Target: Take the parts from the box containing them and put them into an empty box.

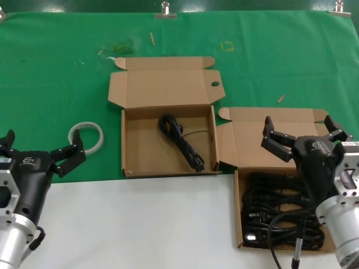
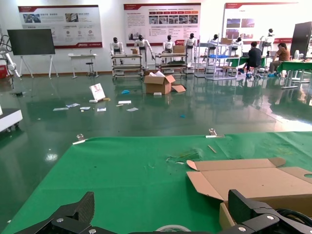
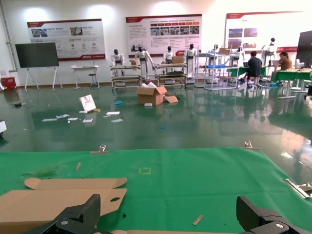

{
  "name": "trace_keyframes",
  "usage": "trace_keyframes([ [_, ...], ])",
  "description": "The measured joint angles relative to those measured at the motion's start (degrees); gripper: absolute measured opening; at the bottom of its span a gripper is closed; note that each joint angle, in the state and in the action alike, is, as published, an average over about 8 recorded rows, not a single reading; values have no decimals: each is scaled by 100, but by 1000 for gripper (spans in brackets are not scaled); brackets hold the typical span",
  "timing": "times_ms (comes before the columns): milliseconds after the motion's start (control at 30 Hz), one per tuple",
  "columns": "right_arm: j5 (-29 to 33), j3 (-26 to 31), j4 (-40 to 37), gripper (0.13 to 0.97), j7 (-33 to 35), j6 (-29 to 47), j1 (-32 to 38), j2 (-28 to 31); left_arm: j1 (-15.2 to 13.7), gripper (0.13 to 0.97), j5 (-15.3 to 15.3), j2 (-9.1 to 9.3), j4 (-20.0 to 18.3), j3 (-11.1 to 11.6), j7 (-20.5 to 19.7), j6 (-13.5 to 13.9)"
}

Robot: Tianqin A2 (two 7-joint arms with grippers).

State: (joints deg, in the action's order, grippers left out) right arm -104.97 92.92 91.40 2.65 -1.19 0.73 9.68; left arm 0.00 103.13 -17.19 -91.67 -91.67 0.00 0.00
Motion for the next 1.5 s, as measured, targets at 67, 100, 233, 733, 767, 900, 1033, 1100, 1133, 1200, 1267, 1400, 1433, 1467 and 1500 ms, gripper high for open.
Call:
trace_keyframes([
  [67,0,0,0,966,0,0,0,0,0,965,0,0,0,0,0,0],
  [100,0,0,0,966,0,0,0,0,0,965,0,0,0,0,0,0],
  [233,0,0,0,966,0,0,0,0,0,965,0,0,0,0,0,0],
  [733,0,0,0,966,0,0,0,0,0,965,0,0,0,0,0,0],
  [767,0,0,0,966,0,0,0,0,0,965,0,0,0,0,0,0],
  [900,0,0,0,966,0,0,0,0,0,965,0,0,0,0,0,0],
  [1033,0,0,0,966,0,0,0,0,0,965,0,0,0,0,0,0],
  [1100,0,0,0,966,0,0,0,0,0,965,0,0,0,0,0,0],
  [1133,0,0,0,966,0,0,0,0,0,965,1,0,0,0,0,0],
  [1200,0,0,0,966,0,0,0,0,0,965,1,0,0,0,0,0],
  [1267,0,0,0,966,0,0,0,0,0,965,1,0,0,0,0,0],
  [1400,0,0,0,966,0,0,0,0,0,965,1,0,0,0,0,0],
  [1433,0,0,0,966,0,0,0,0,0,965,1,0,0,0,0,0],
  [1467,0,0,0,966,0,0,0,0,0,965,1,0,0,0,0,0],
  [1500,0,0,0,966,0,0,0,0,0,965,1,0,0,0,0,0],
])
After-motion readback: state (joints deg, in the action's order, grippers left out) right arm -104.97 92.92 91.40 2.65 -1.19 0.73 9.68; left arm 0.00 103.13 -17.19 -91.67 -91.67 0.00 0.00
